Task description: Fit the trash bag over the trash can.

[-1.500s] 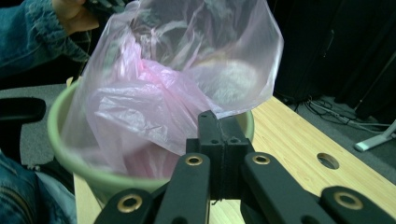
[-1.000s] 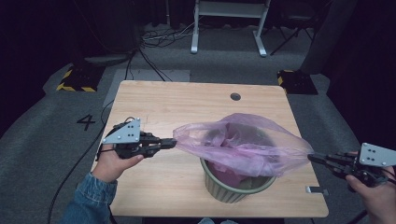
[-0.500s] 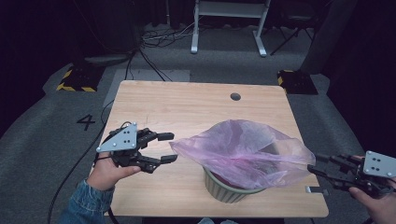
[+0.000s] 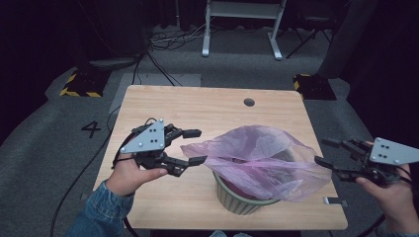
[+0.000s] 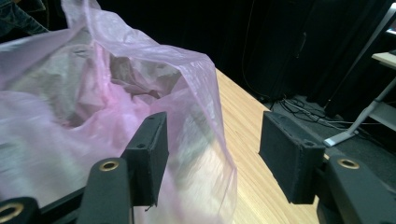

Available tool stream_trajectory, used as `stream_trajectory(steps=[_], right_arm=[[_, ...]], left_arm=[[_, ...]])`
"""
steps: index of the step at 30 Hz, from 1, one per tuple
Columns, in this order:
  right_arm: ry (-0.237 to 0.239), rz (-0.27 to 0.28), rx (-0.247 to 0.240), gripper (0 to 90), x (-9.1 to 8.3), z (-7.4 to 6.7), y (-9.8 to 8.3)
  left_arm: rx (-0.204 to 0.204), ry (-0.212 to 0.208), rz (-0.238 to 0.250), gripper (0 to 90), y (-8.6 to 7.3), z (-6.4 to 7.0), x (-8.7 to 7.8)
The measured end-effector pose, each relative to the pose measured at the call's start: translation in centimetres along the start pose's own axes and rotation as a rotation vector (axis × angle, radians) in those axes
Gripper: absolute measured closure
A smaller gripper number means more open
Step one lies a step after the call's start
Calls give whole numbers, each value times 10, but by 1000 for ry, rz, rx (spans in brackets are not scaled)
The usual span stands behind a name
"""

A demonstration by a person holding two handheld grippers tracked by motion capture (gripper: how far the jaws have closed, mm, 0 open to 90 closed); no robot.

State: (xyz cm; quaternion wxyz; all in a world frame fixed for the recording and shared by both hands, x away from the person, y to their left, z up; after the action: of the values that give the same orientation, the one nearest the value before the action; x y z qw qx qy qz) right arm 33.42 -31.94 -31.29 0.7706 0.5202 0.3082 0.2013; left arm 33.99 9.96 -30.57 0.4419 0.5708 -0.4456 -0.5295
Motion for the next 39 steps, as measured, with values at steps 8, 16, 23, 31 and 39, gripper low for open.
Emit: stream_trajectory(steps=[8, 16, 23, 31, 39], right_arm=[[42, -66, -23, 628, 42, -2, -10], [63, -97, -5, 900, 61, -3, -1], [13, -72, 34, 900, 69, 7, 5], [-4, -63, 34, 900, 61, 7, 13], [-8, -66, 52, 900, 62, 12, 13]], left_arm=[[-36, 75, -66, 669, -17, -22, 7], [-32, 92, -77, 809, -26, -35, 16], [-9, 10, -85, 372, -30, -20, 29], [-30, 19, -171, 484, -38, -17, 33], [-118, 37, -122, 898, -40, -33, 33]])
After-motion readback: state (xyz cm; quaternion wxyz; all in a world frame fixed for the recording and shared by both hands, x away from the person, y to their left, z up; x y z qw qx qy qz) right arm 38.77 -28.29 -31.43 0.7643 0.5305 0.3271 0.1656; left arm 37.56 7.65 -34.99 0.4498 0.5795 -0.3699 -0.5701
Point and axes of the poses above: each handheld gripper's, and its own axes: x roughly forward along the jaws, y roughly out of its top, z roughly to its right, the point moved 5 cm from there along x, roughly forward along the jaws, and after that the axes turned 14 degrees about -y, right-handed, at the moved point
